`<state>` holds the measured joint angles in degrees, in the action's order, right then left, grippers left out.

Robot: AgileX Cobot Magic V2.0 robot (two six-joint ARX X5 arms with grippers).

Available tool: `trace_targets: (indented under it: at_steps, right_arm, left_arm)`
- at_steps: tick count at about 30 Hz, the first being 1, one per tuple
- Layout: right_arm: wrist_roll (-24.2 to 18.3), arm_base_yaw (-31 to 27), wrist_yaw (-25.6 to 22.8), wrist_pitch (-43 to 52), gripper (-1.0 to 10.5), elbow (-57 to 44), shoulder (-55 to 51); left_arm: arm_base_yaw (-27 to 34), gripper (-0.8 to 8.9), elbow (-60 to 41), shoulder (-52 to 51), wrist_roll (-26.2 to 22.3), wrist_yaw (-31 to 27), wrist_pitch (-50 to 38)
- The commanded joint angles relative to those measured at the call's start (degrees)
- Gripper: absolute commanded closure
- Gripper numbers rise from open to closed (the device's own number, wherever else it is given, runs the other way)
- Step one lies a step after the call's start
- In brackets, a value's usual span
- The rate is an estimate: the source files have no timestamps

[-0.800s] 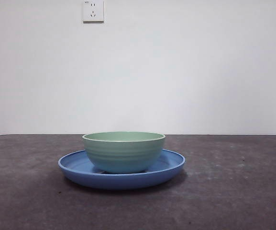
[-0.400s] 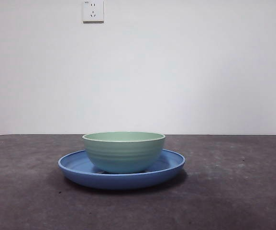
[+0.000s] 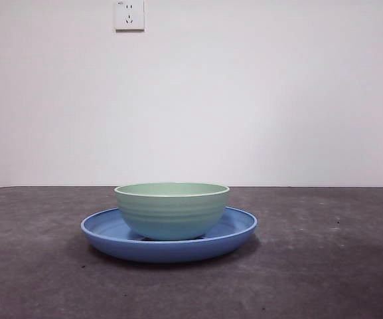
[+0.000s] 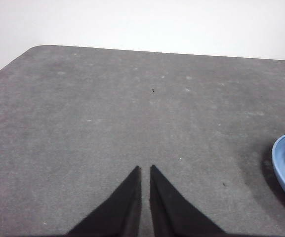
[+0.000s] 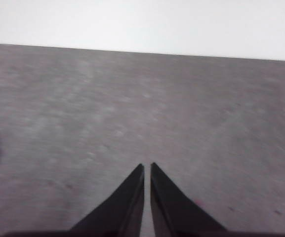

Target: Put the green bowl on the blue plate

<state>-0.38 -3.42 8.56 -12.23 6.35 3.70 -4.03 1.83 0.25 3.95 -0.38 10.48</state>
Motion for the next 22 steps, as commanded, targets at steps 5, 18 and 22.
trace_targets:
  at_steps: [5,18,22]
  right_arm:
    - [0.09,-0.04,-2.78,1.11,9.3,-5.05,-3.32]
    - [1.44,-0.11,-7.10,2.01,9.3,-5.70,-3.50]
    - [1.44,-0.11,-7.08,3.15,9.3,-5.70,-3.50]
  left_arm:
    - [-0.09,7.85,-1.16,-0.07,0.17,-0.22,0.24]
    - [-0.11,7.85,-1.14,-0.07,0.17,-0.20,0.22]
    - [-0.11,7.85,-1.14,-0.07,0.17,-0.20,0.22]
